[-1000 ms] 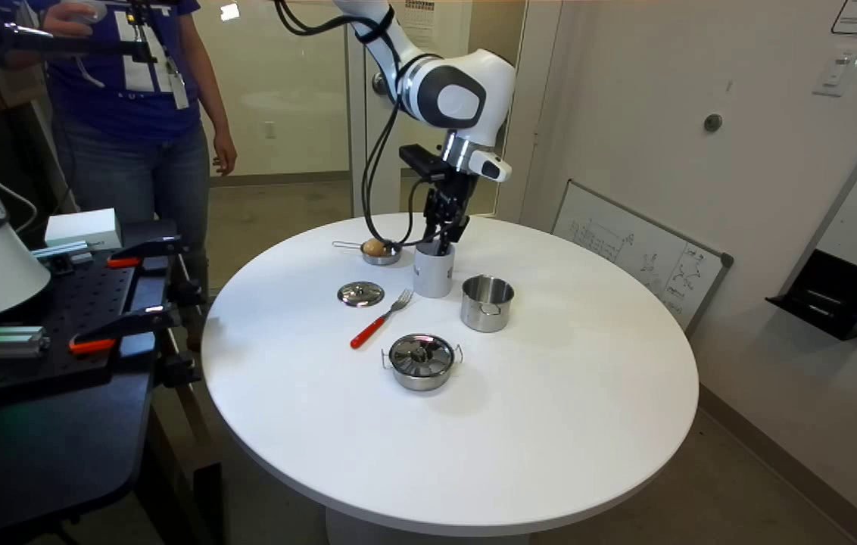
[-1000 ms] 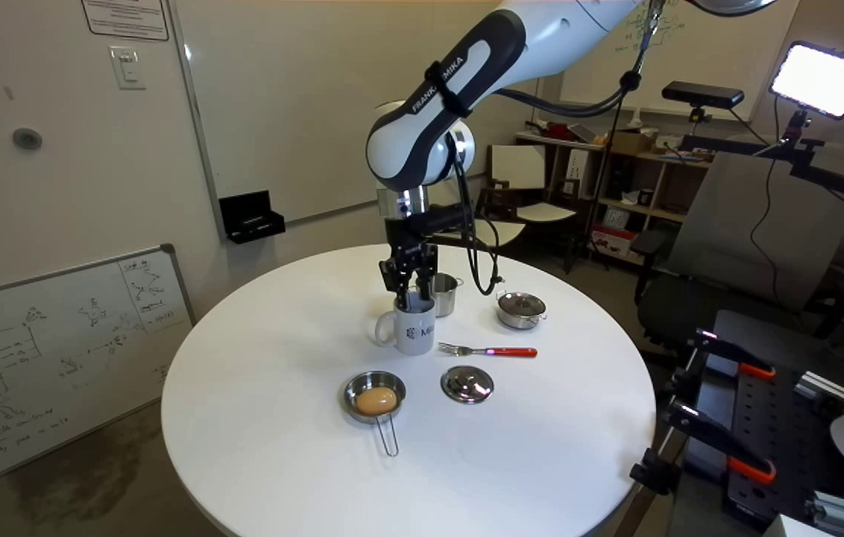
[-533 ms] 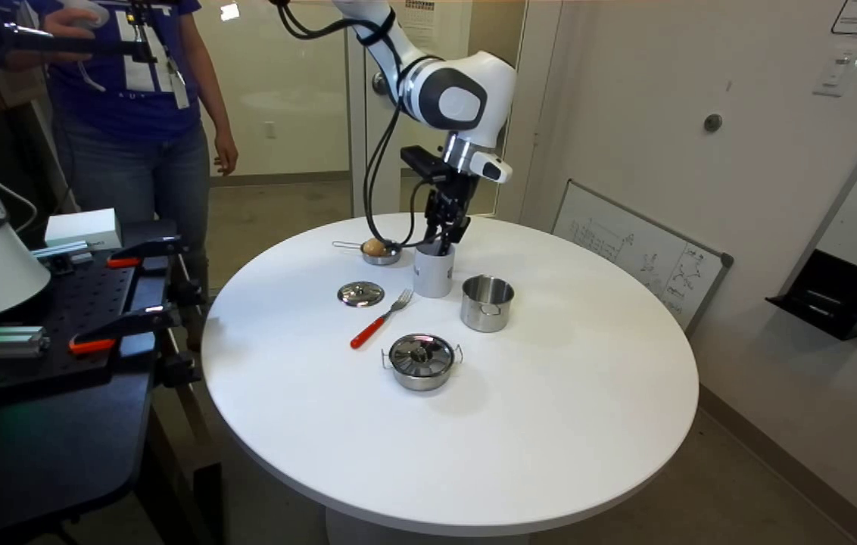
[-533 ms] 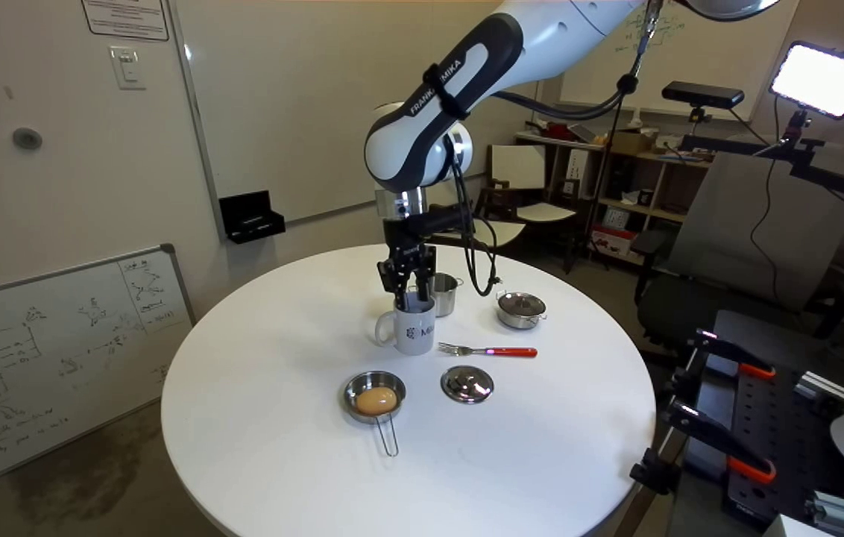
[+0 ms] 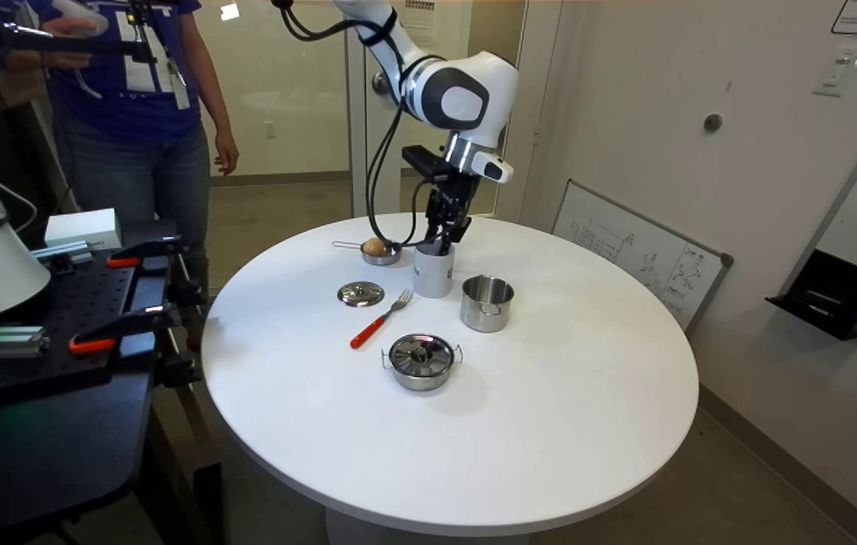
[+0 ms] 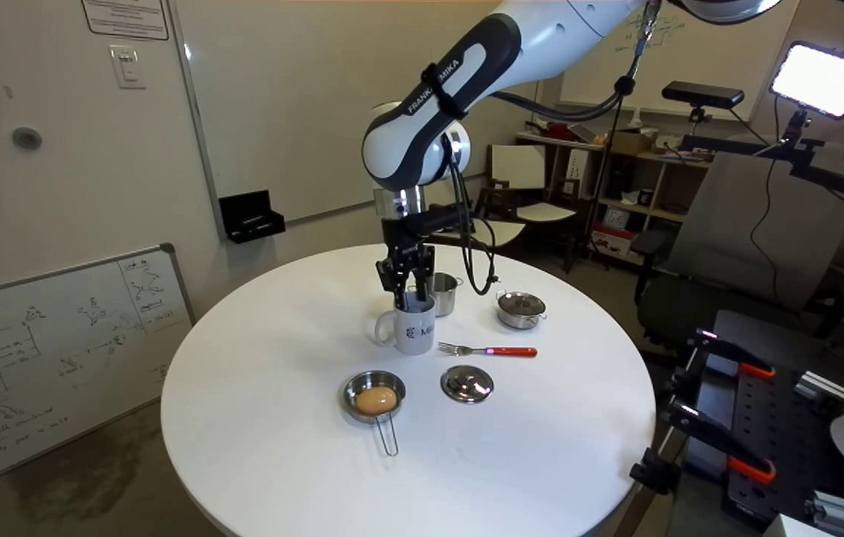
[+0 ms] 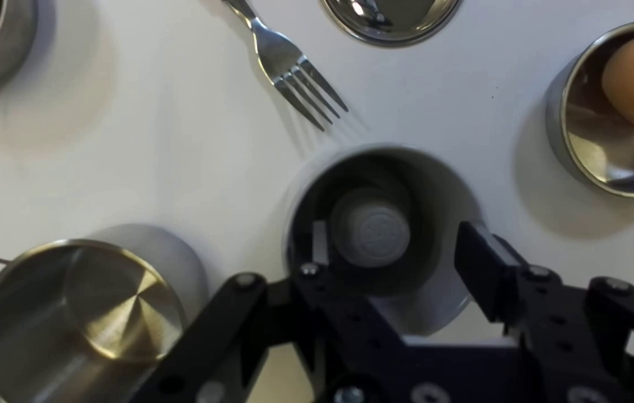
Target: Remove the grey thing from the mug and put it on the table
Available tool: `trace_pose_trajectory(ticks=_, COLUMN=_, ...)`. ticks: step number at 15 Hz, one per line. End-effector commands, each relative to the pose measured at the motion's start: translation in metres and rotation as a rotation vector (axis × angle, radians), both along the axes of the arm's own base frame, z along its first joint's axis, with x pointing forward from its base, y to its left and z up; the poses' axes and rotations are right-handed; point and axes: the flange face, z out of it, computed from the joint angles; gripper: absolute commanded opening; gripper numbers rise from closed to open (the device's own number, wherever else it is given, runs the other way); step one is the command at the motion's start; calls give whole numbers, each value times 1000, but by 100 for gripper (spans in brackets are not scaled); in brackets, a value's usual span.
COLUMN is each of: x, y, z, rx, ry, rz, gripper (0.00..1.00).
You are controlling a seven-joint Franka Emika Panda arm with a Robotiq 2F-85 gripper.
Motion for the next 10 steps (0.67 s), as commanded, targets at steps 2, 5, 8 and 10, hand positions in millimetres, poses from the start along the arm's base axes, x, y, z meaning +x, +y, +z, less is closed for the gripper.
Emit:
trace_pose_trajectory(ticks=2, x=3, y=1, z=-12, rx=9, ry=24, rz=12, gripper=58)
trace_pose_trajectory(ticks=5, x=2, y=1, z=-16, rx=12, ry=34, rz=12, gripper=63)
trace_pose_trajectory(ticks=8, x=-1, y=2, z=-24, rx=20, ry=43, rz=9, gripper=53)
trace_pose_trajectory(ticks=10, x=-3, y=2, z=-32, rx=23, ry=53, rz=7, gripper=49)
